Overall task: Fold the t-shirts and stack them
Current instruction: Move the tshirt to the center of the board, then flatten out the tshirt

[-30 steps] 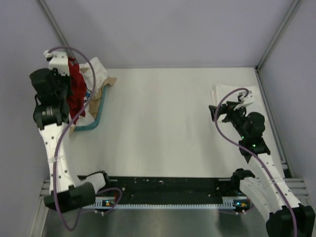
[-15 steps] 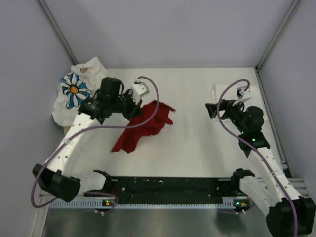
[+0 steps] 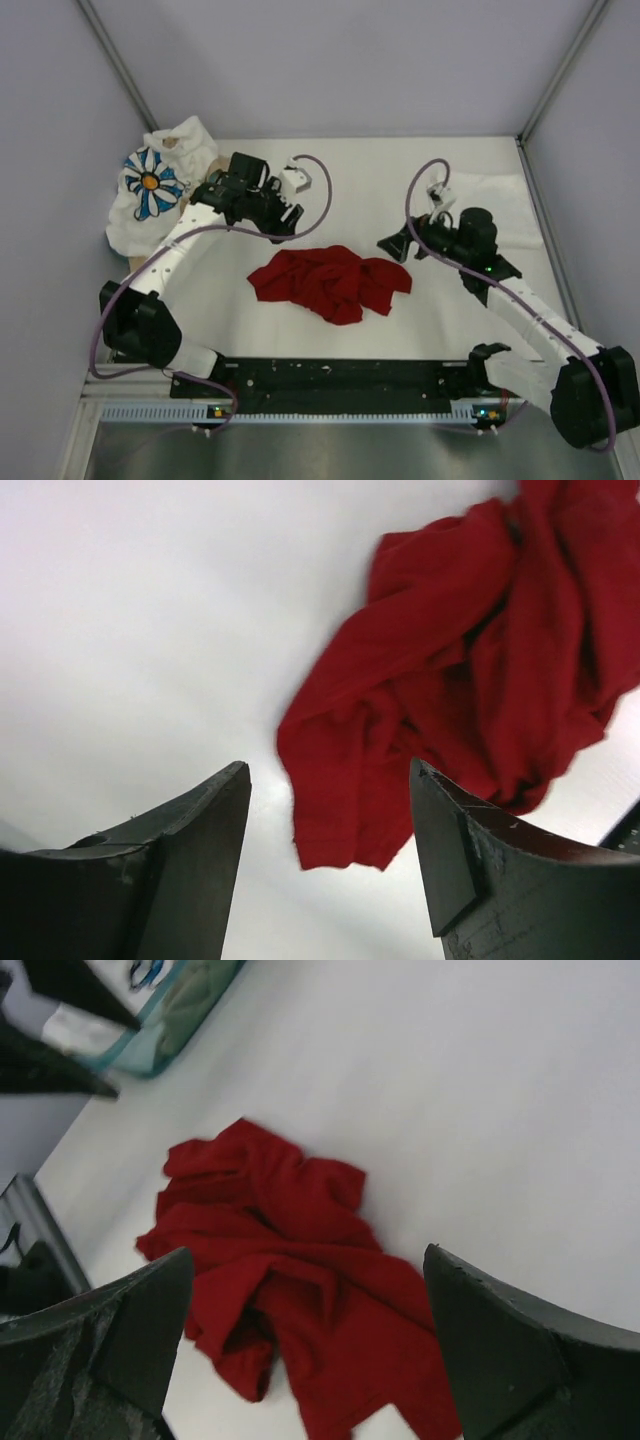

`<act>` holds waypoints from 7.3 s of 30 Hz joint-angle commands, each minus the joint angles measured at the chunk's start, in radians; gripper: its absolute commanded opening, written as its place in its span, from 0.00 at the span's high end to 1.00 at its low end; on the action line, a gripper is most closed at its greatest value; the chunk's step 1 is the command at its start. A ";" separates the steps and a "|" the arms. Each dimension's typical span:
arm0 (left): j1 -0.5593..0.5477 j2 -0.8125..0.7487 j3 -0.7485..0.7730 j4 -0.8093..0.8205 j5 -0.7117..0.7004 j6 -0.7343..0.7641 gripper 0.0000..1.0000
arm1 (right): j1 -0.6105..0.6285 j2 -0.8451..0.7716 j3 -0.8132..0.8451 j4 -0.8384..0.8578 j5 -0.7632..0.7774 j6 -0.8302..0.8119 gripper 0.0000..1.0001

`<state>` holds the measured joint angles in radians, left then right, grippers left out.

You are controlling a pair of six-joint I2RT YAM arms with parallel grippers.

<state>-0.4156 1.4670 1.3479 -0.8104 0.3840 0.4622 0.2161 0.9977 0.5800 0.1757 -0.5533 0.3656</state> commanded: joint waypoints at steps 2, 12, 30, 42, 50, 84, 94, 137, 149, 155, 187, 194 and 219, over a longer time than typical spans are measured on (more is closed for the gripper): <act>0.194 0.012 -0.065 0.086 -0.014 -0.042 0.31 | 0.355 0.085 0.121 -0.137 0.120 -0.291 0.05; 0.555 -0.103 -0.214 0.106 -0.005 -0.071 0.31 | 0.827 0.580 0.564 -0.312 0.400 -0.656 0.05; 0.880 -0.330 -0.257 0.157 -0.042 -0.085 0.29 | 0.890 1.387 1.377 -0.740 0.421 -0.671 0.57; 0.880 -0.339 -0.213 0.154 0.021 -0.092 0.29 | 0.873 1.070 1.665 -0.775 0.314 -0.646 1.00; 0.854 -0.350 -0.138 0.192 0.257 -0.154 0.28 | 0.665 0.701 1.590 -0.655 0.372 -0.489 1.00; -0.451 0.239 -0.221 0.214 -0.120 0.099 0.28 | -0.165 0.091 0.451 -0.403 0.317 -0.185 1.00; -0.462 0.333 -0.185 0.251 -0.337 0.046 0.94 | -0.181 0.059 0.472 -0.420 0.323 -0.188 1.00; 0.173 -0.521 -0.136 0.259 -0.958 0.302 1.00 | -0.238 -0.173 0.773 -0.458 0.069 -0.090 1.00; 0.085 -0.052 -0.145 0.378 -0.983 0.245 0.53 | -0.106 0.526 0.794 -0.156 0.069 -0.002 1.00; -0.003 -0.128 -0.225 0.292 -0.775 0.221 0.50 | -0.106 0.864 1.115 -0.261 0.144 -0.025 1.00; 0.344 -0.025 -0.355 0.251 -0.560 0.263 0.56 | 0.252 0.634 0.557 -0.653 0.354 -0.215 0.31; 0.345 -0.054 -0.378 0.260 -0.551 0.262 0.56 | 0.282 0.653 0.471 -0.642 0.277 -0.171 0.50; 0.351 -0.083 -0.428 0.284 -0.543 0.259 0.55 | 0.321 0.552 0.470 -0.591 0.170 -0.105 1.00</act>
<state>-0.0731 1.4220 0.9325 -0.5549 -0.1719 0.7273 0.5133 1.6436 1.0016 -0.4129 -0.3458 0.2565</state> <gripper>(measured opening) 0.445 0.007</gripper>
